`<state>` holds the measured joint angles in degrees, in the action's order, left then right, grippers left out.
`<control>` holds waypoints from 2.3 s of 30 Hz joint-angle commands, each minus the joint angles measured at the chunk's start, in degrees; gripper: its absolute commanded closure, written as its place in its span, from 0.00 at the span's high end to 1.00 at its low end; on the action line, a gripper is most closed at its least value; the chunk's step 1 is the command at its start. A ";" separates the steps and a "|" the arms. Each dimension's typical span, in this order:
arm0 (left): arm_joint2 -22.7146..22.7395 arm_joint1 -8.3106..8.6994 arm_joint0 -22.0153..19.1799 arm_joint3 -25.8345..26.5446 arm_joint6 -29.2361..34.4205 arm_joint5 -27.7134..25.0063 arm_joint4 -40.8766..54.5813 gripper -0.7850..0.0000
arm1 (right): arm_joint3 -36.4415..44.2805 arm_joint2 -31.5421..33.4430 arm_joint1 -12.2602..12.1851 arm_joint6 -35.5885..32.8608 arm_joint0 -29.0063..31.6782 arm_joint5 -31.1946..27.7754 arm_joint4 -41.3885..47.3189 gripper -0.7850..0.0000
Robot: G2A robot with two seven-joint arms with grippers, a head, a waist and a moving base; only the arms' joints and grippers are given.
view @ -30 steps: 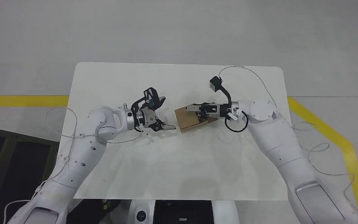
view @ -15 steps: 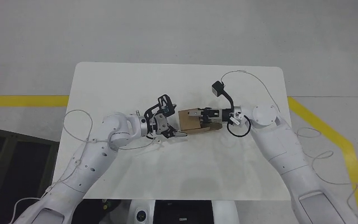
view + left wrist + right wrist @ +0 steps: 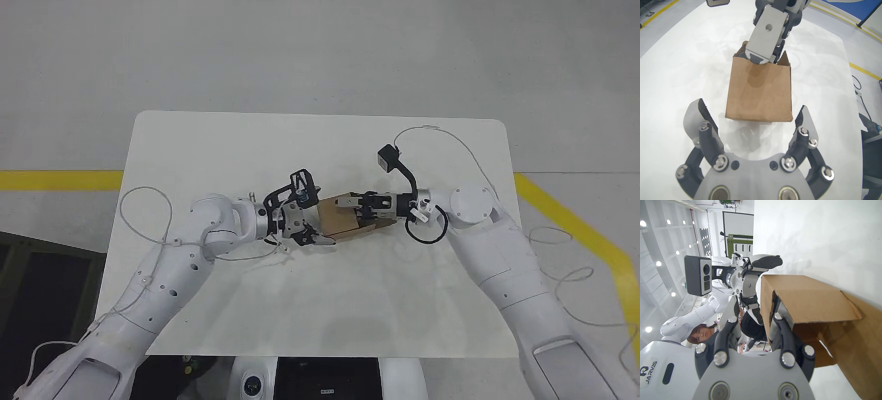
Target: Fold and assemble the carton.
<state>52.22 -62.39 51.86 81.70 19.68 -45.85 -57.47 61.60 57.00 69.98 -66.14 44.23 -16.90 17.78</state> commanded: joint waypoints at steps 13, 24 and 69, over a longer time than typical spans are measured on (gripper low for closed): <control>-0.69 -0.51 -1.09 -2.03 -0.09 -1.04 0.37 0.98 | -0.87 -0.31 0.14 -0.64 -0.66 -0.57 0.53 0.41; -0.62 -0.58 -0.99 -2.28 0.87 -1.65 0.82 0.84 | -1.44 -0.12 0.14 -1.18 -0.92 -1.02 1.28 0.41; 15.98 4.03 6.25 4.85 4.05 -4.59 11.09 1.00 | -10.43 -10.03 4.17 0.94 -9.51 -0.37 0.73 0.39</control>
<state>68.02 -58.44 57.93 86.45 23.52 -50.43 -46.52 51.71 47.28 74.08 -65.33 35.12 -17.67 19.67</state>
